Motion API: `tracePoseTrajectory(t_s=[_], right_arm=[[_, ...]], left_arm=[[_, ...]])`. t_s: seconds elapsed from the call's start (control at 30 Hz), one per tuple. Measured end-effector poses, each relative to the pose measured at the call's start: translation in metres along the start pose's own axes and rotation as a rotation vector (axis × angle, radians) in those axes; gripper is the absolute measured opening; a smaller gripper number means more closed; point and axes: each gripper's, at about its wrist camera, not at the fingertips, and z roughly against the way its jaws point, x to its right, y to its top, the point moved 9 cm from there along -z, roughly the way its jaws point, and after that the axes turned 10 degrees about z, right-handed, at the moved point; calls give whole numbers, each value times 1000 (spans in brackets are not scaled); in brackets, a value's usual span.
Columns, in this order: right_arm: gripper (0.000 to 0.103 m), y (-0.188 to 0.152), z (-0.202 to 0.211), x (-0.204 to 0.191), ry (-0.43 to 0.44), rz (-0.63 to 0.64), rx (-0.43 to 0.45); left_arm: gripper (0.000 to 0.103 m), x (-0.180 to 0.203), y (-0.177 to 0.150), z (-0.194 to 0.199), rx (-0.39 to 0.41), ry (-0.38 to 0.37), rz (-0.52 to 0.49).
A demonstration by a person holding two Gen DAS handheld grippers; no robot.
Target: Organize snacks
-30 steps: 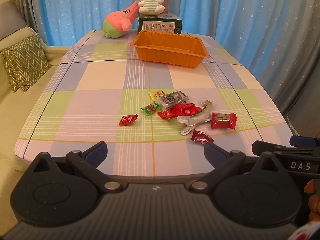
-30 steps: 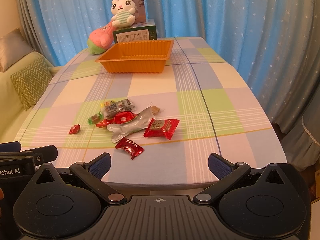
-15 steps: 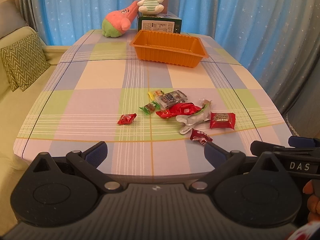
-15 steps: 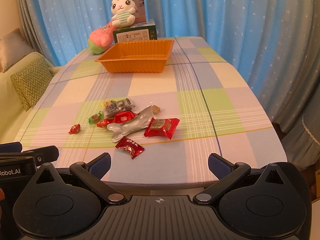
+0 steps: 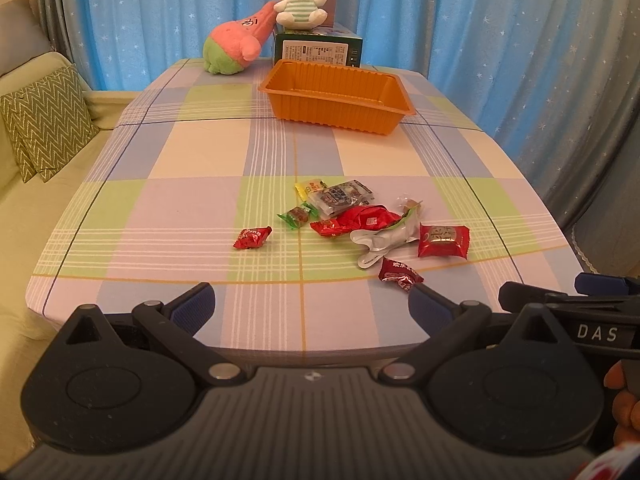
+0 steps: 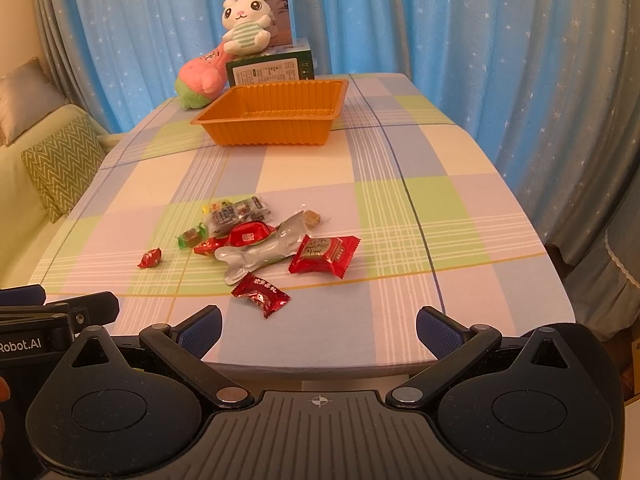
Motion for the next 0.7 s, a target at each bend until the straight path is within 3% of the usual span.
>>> tracePoseTrajectory(t_s=[0.7], right_arm=[[103,-1,-1,1,1,-1,1]], left_arm=[[102,2,-2,-1,-2,-9,2]])
